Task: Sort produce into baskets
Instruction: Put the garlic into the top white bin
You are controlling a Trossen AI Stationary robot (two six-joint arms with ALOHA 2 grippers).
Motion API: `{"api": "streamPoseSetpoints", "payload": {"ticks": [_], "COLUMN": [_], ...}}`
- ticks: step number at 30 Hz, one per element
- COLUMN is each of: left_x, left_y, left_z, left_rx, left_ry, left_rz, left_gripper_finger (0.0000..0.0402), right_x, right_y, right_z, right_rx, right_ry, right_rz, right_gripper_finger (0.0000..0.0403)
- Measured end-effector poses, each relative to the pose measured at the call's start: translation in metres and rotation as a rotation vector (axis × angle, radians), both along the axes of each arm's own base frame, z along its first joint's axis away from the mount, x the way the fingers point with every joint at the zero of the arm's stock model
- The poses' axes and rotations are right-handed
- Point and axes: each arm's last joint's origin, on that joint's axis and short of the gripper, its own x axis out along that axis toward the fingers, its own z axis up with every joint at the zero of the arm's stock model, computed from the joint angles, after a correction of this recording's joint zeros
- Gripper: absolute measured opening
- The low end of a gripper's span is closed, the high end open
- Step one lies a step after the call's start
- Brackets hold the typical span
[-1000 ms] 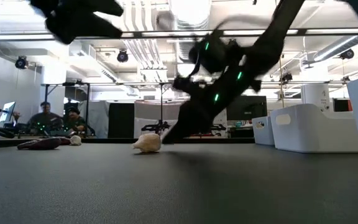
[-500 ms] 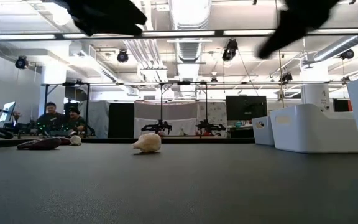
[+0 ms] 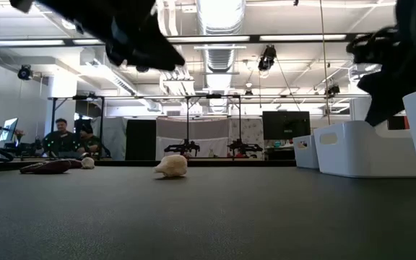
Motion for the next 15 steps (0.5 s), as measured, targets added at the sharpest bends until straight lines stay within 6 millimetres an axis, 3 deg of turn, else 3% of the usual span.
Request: {"api": "streamPoseSetpoints", "payload": {"ticks": [5, 15], "left_x": [0.007, 0.016], "left_y": [0.012, 0.019], "left_z": [-0.025, -0.065], "left_rx": [-0.09, -0.176], "left_ry": [0.058, 0.116], "left_rz": [0.016, 0.154], "left_gripper_finger": [0.0206, 0.0209], "right_x": [0.0, 0.021], "right_y": [-0.017, -0.032], "right_z": [-0.003, -0.005], "right_rx": [0.054, 0.159], "right_ry": [-0.01, 0.022], "right_rz": [-0.106, 0.037], "right_gripper_finger": [0.0097, 0.0099]}}
